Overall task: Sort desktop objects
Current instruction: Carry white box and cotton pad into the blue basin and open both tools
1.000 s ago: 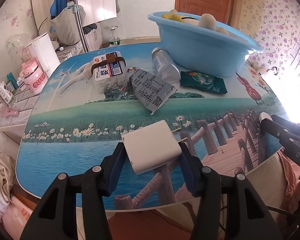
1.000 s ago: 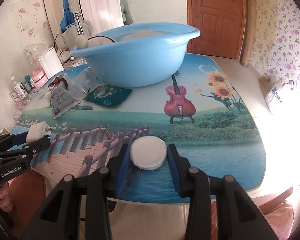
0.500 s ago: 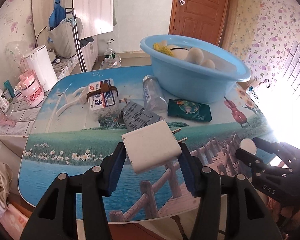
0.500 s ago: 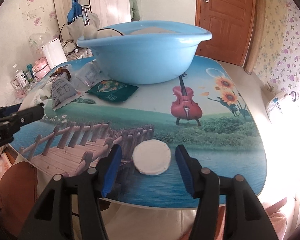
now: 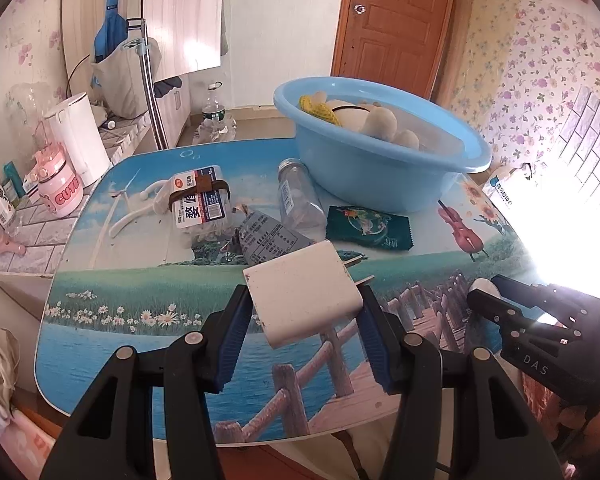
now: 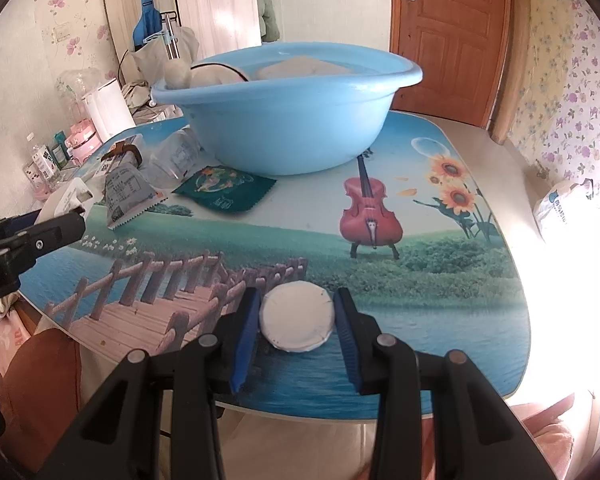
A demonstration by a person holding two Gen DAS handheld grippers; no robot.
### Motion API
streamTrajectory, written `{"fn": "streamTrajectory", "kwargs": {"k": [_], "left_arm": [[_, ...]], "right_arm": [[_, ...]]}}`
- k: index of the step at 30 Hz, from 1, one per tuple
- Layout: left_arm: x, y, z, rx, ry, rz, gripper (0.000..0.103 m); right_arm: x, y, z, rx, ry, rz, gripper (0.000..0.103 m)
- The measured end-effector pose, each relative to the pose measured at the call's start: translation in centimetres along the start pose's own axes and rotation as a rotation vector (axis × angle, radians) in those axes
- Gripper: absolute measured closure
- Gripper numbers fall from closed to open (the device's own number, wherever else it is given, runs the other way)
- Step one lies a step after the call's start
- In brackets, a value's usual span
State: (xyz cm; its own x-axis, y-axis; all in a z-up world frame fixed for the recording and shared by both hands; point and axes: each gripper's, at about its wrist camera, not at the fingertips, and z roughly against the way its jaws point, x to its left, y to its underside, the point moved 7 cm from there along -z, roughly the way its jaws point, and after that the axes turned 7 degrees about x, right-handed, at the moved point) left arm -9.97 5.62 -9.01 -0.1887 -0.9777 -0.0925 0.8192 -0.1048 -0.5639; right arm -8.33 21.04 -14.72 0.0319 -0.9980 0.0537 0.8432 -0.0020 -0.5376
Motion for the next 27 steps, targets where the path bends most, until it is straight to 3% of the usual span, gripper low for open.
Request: {"fn": "streamTrajectory", "kwargs": {"k": [20, 27], "left_arm": [[-2.1, -4.5, 2.6, -0.062, 0.037, -0.032, 0.051], [-2.8, -6.4, 2.4, -0.086, 0.051, -0.048, 0.051]], "right_arm": [[-0.3, -6.8, 5.8, -0.11, -0.032, 0.05, 0.066], [-0.9, -8.3, 6.0, -0.134, -0.04, 0.048, 0.066]]}}
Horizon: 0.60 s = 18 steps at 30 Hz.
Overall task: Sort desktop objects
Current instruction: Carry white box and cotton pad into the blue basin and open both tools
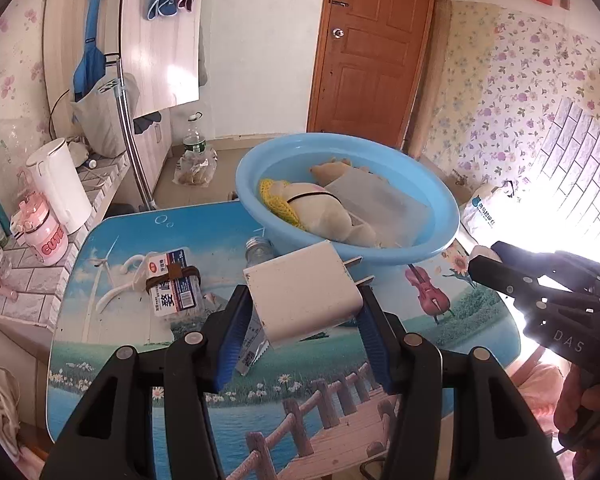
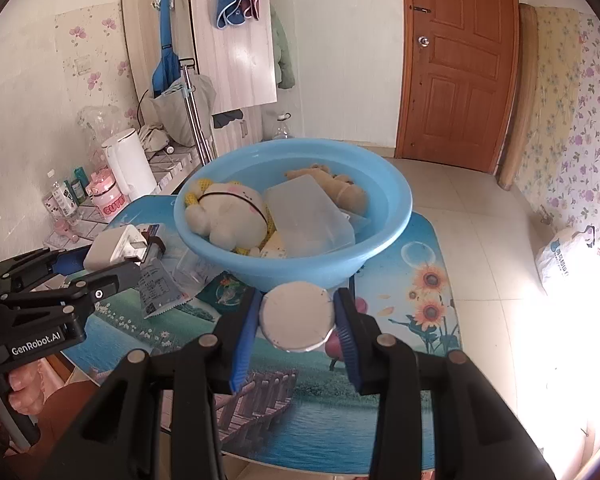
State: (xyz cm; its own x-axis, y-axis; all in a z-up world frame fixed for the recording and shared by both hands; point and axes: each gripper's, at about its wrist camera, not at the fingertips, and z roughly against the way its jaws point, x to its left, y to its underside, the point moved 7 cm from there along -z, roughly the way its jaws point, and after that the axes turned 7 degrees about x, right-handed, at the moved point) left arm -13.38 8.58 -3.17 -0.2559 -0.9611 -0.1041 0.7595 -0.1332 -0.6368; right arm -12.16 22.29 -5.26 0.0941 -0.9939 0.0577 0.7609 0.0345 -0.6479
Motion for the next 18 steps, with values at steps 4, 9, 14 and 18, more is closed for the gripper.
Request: {"fn": "streamTrajectory", "kwargs": {"k": [4, 9, 14, 18], "left_arm": [[0.3, -1.2, -0.6, -0.009, 0.0, 0.004, 0.051], [0.1, -3.1, -1.2, -0.034, 0.005, -0.003, 0.051], [-0.8, -4.4, -2.4, -0.035, 0.023, -0.025, 0.051], [-1.6, -5.5, -3.6, -0.031, 0.052, -0.039, 0.051]], "right_arm": [[-0.3, -1.2, 0.1, -0.032, 0.003, 0.014, 0.066], [-0.5, -3.0, -0.8, -0.038, 0.006, 0.03, 0.066], [-0.9, -4.9, -2.6, -0.046, 0.005, 0.042, 0.066], [-2.0, -7.1, -3.9, -0.067, 0.011, 0.032, 0.066]]}}
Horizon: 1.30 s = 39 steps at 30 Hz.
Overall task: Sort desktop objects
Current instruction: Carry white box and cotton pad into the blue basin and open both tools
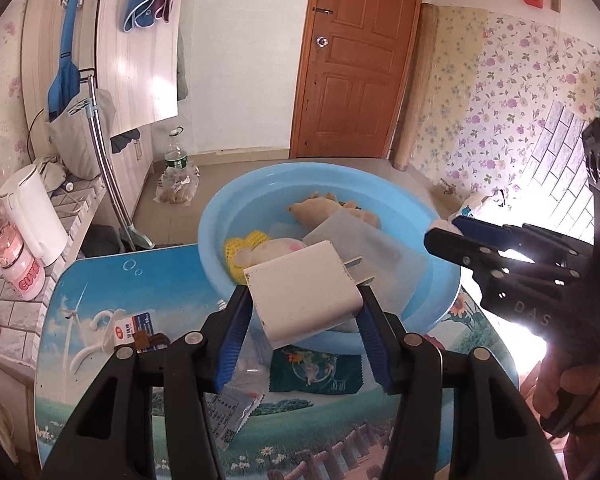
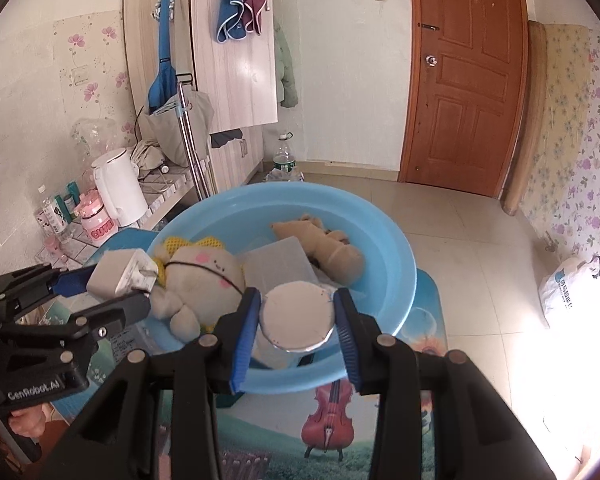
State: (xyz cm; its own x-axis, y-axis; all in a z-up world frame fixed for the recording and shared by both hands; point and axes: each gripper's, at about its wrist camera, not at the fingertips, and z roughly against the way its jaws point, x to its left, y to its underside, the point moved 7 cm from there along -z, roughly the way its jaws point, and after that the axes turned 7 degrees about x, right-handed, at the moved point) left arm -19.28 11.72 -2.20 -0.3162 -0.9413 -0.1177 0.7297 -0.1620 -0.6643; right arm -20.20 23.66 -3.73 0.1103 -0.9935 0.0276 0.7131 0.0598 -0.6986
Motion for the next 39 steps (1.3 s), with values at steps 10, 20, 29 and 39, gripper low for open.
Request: {"fn": "streamTrajectory", "kwargs": {"k": [10, 20, 29, 39], "left_arm": [[-1.5, -2.7, -2.4, -0.015, 0.028, -0.043, 0.051], [-1.8, -3.3, -3.0, -0.035, 0.029, -0.054, 0.051], [-1.0, -3.1, -2.5, -0.029, 0.007, -0.04, 0.05], [4.2, -0.6, 0.2, -0.028, -0.07, 0.05, 0.027]], "right_arm": [[-2.2, -2.9, -4.6, 0.055, -0.077, -0.024, 0.065], [-3.3, -2.5, -4.4, 0.03, -0.044, -0.046, 0.038], [-3.3, -1.7, -3.8, 0.042, -0.047, -0.062, 0.038], [-1.8, 0.4, -1.7, 0.047, -0.079, -0.09, 0.038]]}}
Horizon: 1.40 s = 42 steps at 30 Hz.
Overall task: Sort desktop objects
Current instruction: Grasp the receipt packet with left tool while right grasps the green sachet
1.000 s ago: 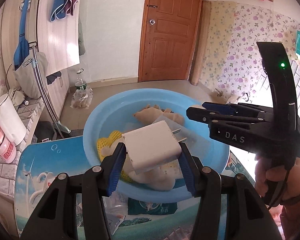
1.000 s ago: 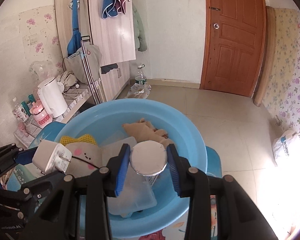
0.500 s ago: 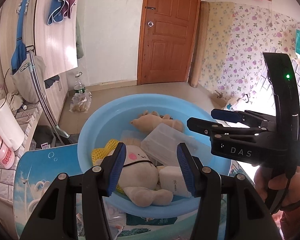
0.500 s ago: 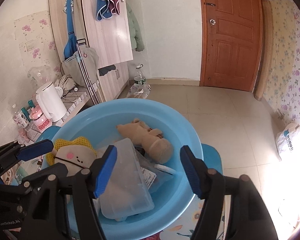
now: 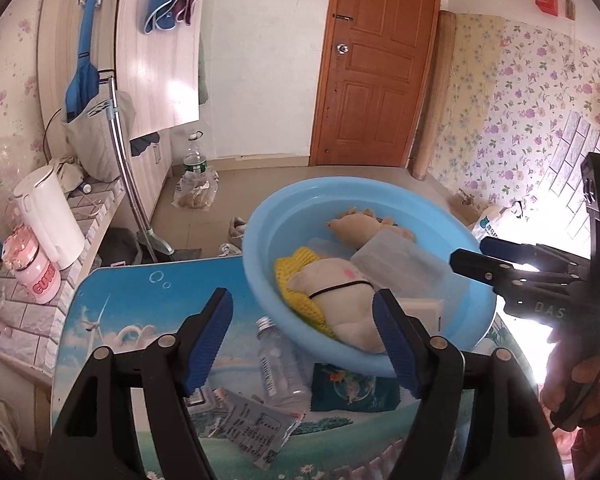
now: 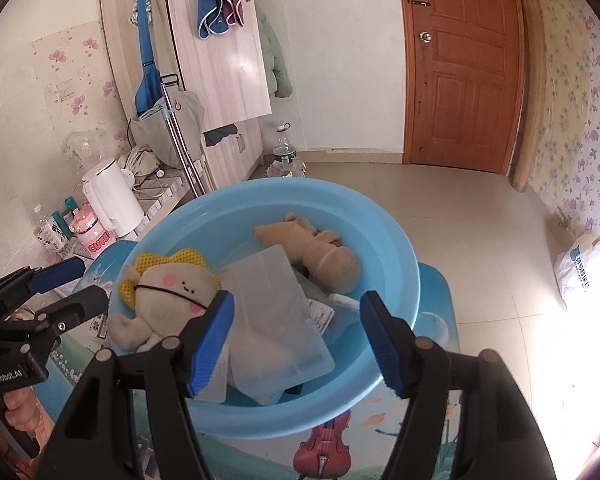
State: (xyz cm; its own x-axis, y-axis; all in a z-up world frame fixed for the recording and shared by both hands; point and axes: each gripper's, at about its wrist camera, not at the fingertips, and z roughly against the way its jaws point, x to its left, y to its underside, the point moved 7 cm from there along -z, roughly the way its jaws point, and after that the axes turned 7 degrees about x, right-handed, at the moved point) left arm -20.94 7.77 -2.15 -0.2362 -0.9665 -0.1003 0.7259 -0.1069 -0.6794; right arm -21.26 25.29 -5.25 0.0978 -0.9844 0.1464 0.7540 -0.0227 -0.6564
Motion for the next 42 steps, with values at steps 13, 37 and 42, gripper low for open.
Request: {"fn": "streamTrajectory", "kwargs": {"k": [13, 37, 42], "left_arm": [[5.1, 5.7, 1.7, 0.068, -0.074, 0.036, 0.009], [3.3, 11.8, -3.3, 0.239, -0.025, -0.056, 0.007], [3.7, 11.3, -4.4, 0.249, -0.035, -0.023, 0.007]], "right_arm": [[1.9, 5.3, 2.5, 0.053, 0.042, -0.002, 0.038], [5.8, 11.5, -3.4, 0.243, 0.027, -0.037, 0.038], [5.3, 11.4, -4.1, 0.252, 0.038, -0.053, 0.038]]}}
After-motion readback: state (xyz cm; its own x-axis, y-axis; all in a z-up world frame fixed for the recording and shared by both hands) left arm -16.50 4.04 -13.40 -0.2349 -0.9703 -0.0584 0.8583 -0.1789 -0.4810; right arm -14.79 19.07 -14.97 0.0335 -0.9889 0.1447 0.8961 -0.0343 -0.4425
